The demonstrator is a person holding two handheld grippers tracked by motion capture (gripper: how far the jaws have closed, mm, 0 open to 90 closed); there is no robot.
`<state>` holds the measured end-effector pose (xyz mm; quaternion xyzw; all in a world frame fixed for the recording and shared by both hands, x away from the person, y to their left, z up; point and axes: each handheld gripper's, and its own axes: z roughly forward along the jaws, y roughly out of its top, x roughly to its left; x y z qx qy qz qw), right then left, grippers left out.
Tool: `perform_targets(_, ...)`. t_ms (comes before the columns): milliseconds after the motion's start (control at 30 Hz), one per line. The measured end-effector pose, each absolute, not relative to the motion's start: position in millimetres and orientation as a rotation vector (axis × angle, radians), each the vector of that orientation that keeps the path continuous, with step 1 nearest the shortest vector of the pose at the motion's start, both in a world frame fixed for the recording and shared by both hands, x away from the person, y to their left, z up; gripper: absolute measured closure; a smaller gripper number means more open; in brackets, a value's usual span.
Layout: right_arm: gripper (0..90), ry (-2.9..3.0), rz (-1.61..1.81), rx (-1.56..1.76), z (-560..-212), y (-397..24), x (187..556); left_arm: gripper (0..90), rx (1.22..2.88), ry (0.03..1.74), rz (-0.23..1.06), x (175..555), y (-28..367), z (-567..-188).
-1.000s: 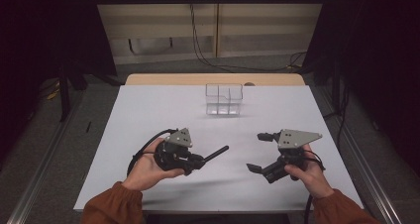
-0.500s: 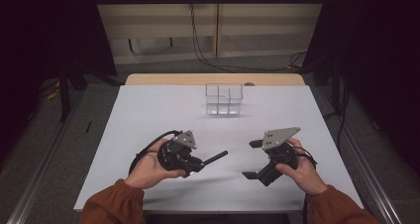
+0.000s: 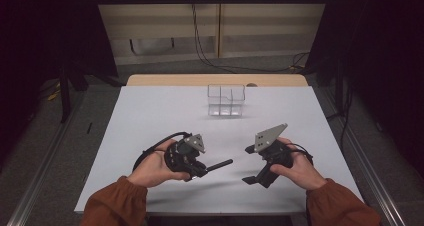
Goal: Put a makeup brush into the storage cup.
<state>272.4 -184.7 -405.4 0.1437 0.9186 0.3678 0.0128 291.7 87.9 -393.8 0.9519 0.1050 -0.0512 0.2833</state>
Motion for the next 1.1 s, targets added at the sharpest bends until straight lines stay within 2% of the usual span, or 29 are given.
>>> perform_targets(333,5.8,3.0,1.0,0.319,-409,-161,278,77.1,2.597,0.252,-0.177,290,79,-396)
perform_targets(400,9.6,3.008,0.968,0.315,-407,-156,281,77.1,2.612,0.229,-0.174,291,78,-396)
perform_targets(500,10.7,3.041,0.903,0.299,-407,-152,284,77.1,2.61,0.225,-0.182,290,76,-397)
perform_targets(567,15.1,3.062,0.889,0.278,-407,-150,286,77.1,2.61,0.218,-0.189,290,76,-397)
perform_targets(667,17.2,3.094,0.861,0.276,-409,-147,288,77.1,2.616,0.214,-0.189,290,75,-398)
perform_targets(700,19.8,3.105,0.858,0.271,-410,-145,290,77.1,2.622,0.213,-0.192,290,74,-398)
perform_targets(733,27.1,3.138,0.83,0.247,-410,-142,291,77.1,2.622,0.213,-0.193,290,74,-399)
perform_targets(800,27.3,3.143,0.813,0.221,-411,-139,292,77.1,2.613,0.219,-0.192,289,73,-400)
perform_targets(1100,47.5,3.133,0.728,0.106,-408,-125,292,77.1,2.615,0.203,-0.177,289,72,-400)
